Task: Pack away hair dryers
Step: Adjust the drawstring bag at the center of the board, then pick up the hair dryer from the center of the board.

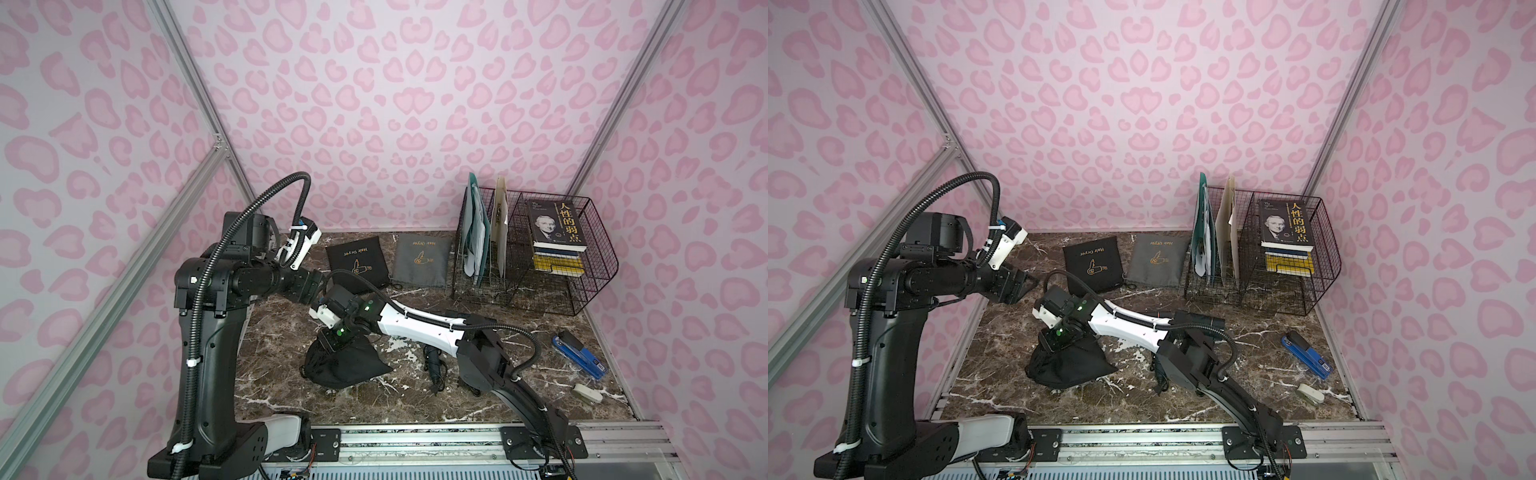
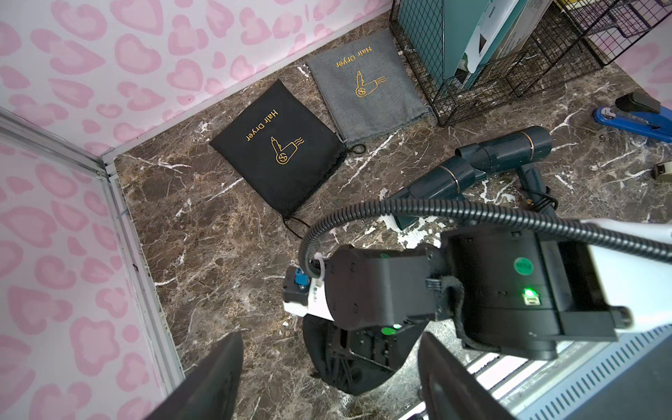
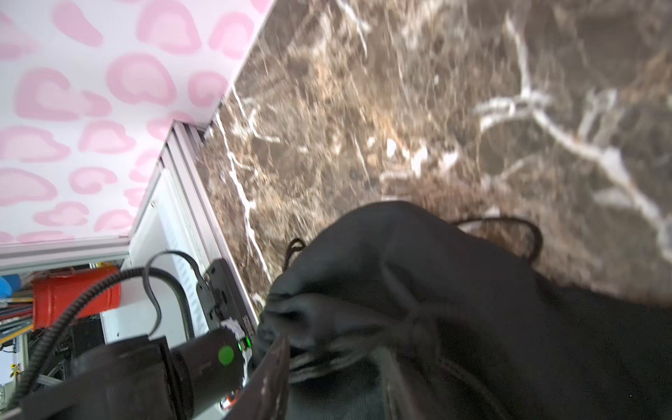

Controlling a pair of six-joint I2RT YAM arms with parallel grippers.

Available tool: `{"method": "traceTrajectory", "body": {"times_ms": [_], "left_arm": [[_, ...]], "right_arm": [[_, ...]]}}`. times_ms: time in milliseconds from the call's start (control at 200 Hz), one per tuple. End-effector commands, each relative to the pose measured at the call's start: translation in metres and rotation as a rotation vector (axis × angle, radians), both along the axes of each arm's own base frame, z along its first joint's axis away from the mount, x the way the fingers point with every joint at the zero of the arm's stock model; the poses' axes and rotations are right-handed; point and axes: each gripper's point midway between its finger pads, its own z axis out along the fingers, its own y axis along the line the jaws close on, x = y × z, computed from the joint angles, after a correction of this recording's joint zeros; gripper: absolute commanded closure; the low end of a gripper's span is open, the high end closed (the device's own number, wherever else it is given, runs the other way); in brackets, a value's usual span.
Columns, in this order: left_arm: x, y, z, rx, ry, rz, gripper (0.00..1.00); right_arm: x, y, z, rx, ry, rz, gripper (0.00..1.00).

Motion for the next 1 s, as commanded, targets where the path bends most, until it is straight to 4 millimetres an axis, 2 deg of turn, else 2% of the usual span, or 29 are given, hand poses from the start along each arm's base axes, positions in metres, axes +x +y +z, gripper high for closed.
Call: {"method": "traceTrajectory", "body": {"times_ms": [0, 65, 155, 430, 545, 560, 575, 590, 690, 770, 890, 995], "left_arm": [[0.002, 0.000, 0.008, -0.014, -0.036, 0.012, 0.22], [-0.002, 0.000, 0.013, -0.019, -0.056, 0.011, 0.22], [-0.008, -0.001, 0.018, -0.022, -0.076, -0.005, 0.22], [-0.012, -0.008, 0.006, -0.050, -0.044, -0.033, 0.20], [-0.010, -0.018, -0.007, -0.103, -0.001, -0.049, 0.19], [-0.009, -0.019, -0.008, -0.108, 0.001, -0.052, 0.20], [-0.009, -0.020, -0.010, -0.113, 0.005, -0.054, 0.20], [-0.008, -0.021, -0.012, -0.118, 0.008, -0.057, 0.19], [-0.005, -0.030, -0.024, -0.135, 0.018, -0.092, 0.19], [-0.002, -0.034, -0.032, -0.136, 0.025, -0.105, 0.19], [0.000, -0.037, -0.040, -0.145, 0.036, -0.117, 0.19], [0.000, -0.038, -0.043, -0.148, 0.033, -0.121, 0.19]], "right_arm": [[0.016, 0.001, 0.002, -0.005, -0.010, -0.038, 0.58], [0.021, -0.008, 0.007, -0.032, -0.043, -0.059, 0.57], [0.024, -0.033, 0.019, -0.073, -0.108, -0.098, 0.56], [0.026, -0.136, 0.045, -0.133, -0.158, -0.304, 0.50], [0.026, -0.191, 0.036, -0.153, -0.107, -0.449, 0.49], [0.022, -0.203, 0.025, -0.173, -0.087, -0.466, 0.49], [0.021, -0.210, 0.022, -0.174, -0.076, -0.483, 0.40], [0.019, -0.216, 0.021, -0.173, -0.069, -0.496, 0.36], [0.011, -0.257, 0.005, -0.207, -0.042, -0.596, 0.34], [0.004, -0.278, -0.004, -0.215, -0.026, -0.650, 0.34], [0.009, -0.303, -0.019, -0.268, -0.022, -0.766, 0.34], [0.011, -0.312, -0.034, -0.300, -0.015, -0.819, 0.34]]}}
